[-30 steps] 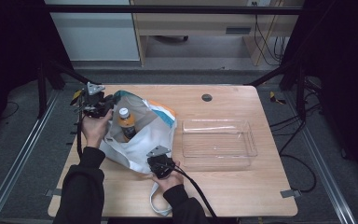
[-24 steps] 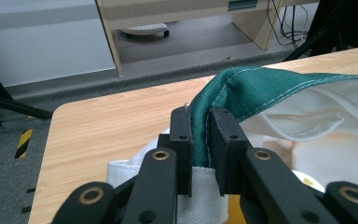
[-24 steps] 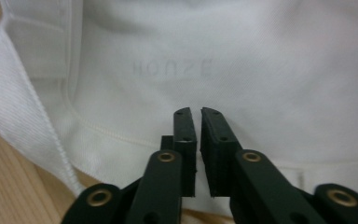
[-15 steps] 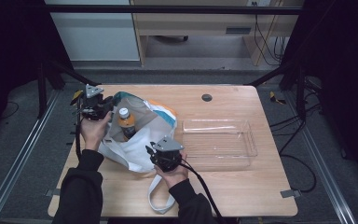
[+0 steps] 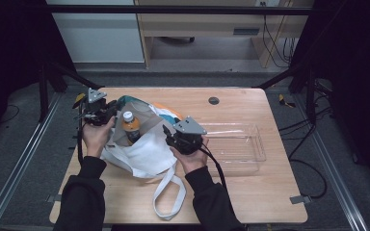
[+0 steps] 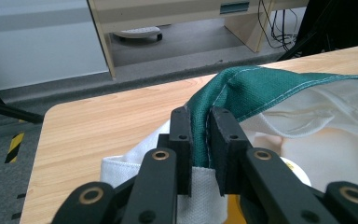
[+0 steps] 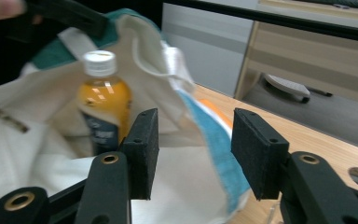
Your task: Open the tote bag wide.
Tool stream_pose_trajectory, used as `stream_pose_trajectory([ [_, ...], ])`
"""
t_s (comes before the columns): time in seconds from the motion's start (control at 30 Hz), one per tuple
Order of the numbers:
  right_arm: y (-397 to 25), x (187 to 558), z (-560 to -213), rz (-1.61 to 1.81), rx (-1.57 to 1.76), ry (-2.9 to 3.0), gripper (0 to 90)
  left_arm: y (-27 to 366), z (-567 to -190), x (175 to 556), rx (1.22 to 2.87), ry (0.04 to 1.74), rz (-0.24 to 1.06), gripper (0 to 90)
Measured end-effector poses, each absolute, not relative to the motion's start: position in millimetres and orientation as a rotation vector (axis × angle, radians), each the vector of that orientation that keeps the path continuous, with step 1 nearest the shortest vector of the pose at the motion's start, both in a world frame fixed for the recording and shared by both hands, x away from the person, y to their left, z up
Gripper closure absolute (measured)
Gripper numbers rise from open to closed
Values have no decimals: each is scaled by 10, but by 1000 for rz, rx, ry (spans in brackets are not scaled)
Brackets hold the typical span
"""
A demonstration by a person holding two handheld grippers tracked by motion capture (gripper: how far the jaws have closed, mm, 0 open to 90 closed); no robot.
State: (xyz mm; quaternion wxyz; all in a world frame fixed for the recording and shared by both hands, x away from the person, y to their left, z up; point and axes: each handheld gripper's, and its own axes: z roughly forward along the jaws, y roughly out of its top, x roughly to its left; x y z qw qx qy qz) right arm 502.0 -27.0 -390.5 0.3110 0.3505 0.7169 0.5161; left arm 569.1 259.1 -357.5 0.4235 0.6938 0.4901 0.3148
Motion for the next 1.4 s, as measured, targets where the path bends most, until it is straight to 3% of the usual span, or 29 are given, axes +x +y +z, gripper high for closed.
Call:
stream_pose_trajectory([
  [0.23,-310,5186,-3952,1307,974,1912,513,2605,-3580,5687,1741,1223,785,791],
  [0.37,-281,5259,-4027,1252,973,1957,578,2601,-3583,5686,1741,1218,786,790],
  [0.43,-262,5289,-4064,1229,982,1957,666,2605,-3581,5683,1746,1214,786,789],
  [0.47,-262,5289,-4064,1229,982,1957,666,2607,-3582,5682,1748,1212,784,789],
  [0.63,-231,5303,-4071,1207,991,1982,887,2612,-3585,5672,1756,1193,778,776],
  [0.7,-231,5304,-4068,1205,992,1985,892,2612,-3584,5668,1751,1194,774,766],
  [0.87,-253,5308,-4053,1225,1009,1984,897,2663,-3545,5582,1748,1194,776,555],
  [0.97,-252,5305,-4051,1225,1013,1985,896,2733,-3504,5374,1760,1160,812,506],
  [1.2,-251,5296,-4047,1221,1016,1994,894,2852,-3580,4928,1773,1144,837,488],
  [1.4,-244,5290,-4043,1222,1012,1994,894,2835,-3743,4780,1830,1160,837,519],
])
